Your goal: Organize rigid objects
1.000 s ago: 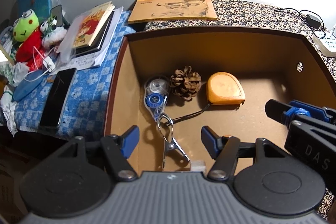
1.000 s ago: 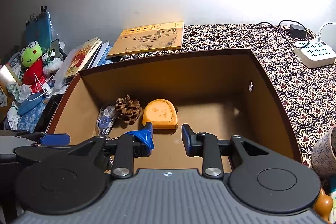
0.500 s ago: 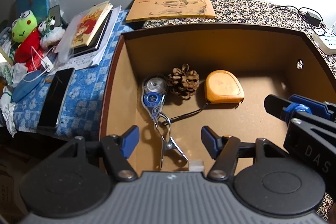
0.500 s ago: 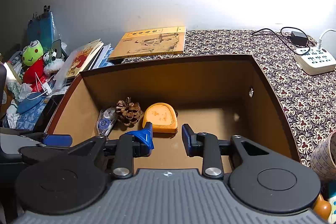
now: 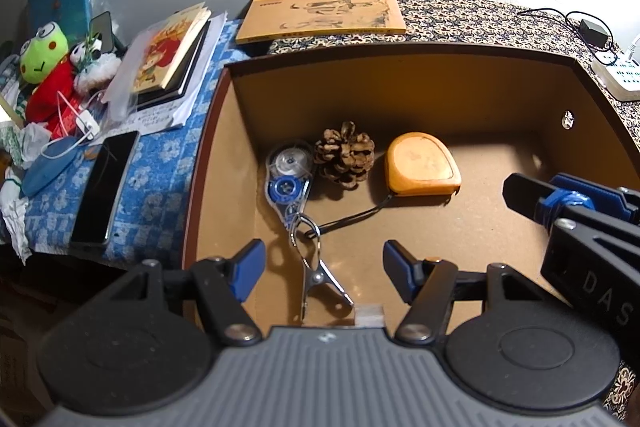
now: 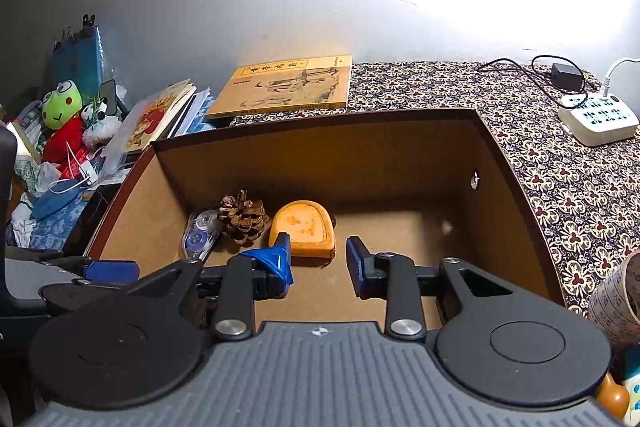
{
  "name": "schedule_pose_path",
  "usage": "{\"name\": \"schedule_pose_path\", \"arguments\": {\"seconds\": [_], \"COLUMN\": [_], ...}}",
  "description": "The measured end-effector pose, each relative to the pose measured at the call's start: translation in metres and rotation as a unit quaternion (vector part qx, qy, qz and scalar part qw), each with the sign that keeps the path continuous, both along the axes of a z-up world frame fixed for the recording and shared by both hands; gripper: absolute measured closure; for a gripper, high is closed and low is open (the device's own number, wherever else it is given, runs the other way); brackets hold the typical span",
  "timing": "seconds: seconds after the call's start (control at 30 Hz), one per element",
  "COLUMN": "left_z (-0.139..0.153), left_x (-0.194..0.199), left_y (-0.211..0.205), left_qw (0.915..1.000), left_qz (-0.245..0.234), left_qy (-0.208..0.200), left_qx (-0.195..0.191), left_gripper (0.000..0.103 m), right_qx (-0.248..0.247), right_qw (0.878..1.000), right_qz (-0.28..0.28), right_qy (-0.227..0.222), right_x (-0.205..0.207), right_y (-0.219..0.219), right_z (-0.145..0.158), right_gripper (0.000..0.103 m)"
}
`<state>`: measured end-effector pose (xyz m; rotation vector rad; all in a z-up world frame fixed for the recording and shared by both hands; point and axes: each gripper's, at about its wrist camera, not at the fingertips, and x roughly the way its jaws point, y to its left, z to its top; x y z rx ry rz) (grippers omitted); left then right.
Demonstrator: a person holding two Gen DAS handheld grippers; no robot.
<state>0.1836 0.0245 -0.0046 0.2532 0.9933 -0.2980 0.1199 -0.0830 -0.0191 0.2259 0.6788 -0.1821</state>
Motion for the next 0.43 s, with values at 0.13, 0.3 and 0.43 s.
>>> {"name": "schedule_pose_path", "arguments": {"seconds": [0.13, 0.3, 0.43], "left_z": [0.0018, 0.0043, 0.0038], "left_x": [-0.0017, -0.0036, -0.0027], "left_y": [-0.0022, -0.0026, -0.0023], "left_qw": [1.0000, 0.9997, 0.9998], "left_qz": [-0.005, -0.015, -0.012], "left_qy": [-0.005, -0.011, -0.010], "left_qx": [-0.001, -0.015, -0.016], "left_gripper": [0.038, 0.041, 0.042], "right_qx": [-0.001, 0.002, 0.001], "right_qw": [1.000, 1.000, 1.000], "right_qz": [0.001, -0.002, -0.002], "right_qy": [-0.003, -0.008, -0.010], "right_x": [-0.0010, -0.0015, -0.0032], "right_y": [0.0009, -0.0008, -0.0008], "right_z": [0.0009, 0.0017, 0.0020], "right_gripper": [0.090, 0.090, 0.090]}}
